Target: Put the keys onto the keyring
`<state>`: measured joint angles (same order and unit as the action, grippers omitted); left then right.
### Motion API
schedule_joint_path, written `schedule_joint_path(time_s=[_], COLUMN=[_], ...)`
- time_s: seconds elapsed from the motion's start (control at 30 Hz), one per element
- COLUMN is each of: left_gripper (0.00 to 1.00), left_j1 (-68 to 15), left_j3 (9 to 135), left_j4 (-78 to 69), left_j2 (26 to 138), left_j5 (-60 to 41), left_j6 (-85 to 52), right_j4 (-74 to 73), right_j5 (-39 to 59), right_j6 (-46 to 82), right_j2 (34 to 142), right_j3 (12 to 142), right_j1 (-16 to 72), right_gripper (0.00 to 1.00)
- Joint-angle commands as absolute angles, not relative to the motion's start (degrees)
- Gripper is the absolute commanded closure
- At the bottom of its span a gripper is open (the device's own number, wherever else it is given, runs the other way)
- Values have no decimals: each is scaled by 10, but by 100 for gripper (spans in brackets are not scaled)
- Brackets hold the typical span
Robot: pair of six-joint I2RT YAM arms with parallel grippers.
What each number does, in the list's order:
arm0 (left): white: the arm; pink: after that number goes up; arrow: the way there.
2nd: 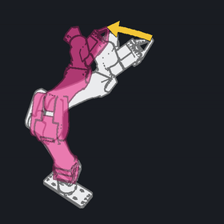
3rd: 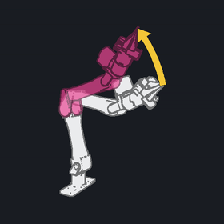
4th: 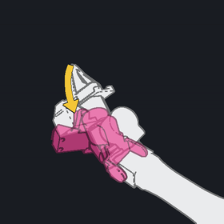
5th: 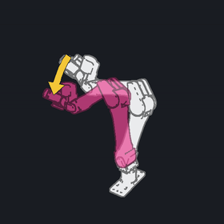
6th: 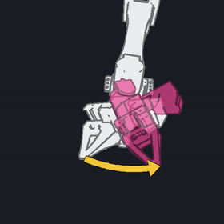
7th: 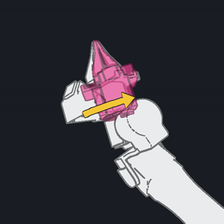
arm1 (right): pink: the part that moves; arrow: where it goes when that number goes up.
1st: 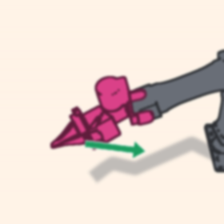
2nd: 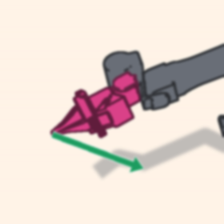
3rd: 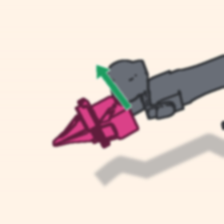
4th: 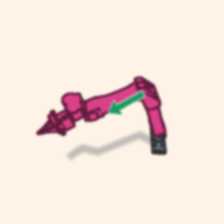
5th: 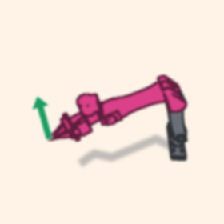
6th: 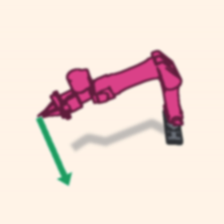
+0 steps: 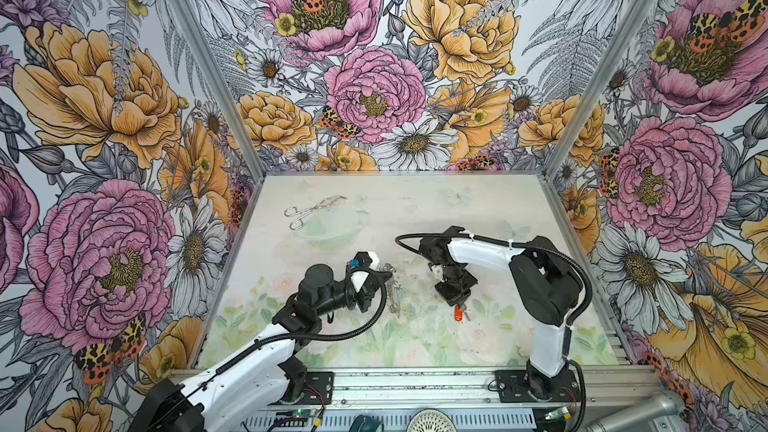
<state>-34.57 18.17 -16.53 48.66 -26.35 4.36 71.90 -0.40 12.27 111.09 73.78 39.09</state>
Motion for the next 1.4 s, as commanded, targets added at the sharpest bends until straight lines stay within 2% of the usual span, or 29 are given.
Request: schedule_joint_path(time_s=[0.0, 0.2, 0.33, 0.43, 0.53, 0.97, 1.37], left_gripper=[100, 100, 100, 100, 100, 100, 100], left_j1=[-340, -339, -340, -339, -339, -339, -339], left_j3=[181, 181, 180, 181, 180, 181, 181], left_j4=[-201, -202, -202, -203, -202, -206, -206], left_j2=[489, 490, 490, 491, 491, 497, 498], left_j5=[-266, -266, -267, -267, -267, -270, -269], left_j6=[34, 34, 35, 34, 34, 34, 33], right_j4=[738, 743, 737, 726, 709, 531, 461], right_j5=[-10, -25, -38, -35, -16, 18, -5], right_j6=[111, 107, 105, 105, 107, 174, 195], right_j2=[1123, 1142, 1129, 1105, 1076, 900, 911], right_j3=[765, 783, 788, 788, 781, 584, 530], right_j1=[396, 396, 399, 399, 399, 393, 392], right_gripper=[100, 99, 86, 79, 77, 82, 85])
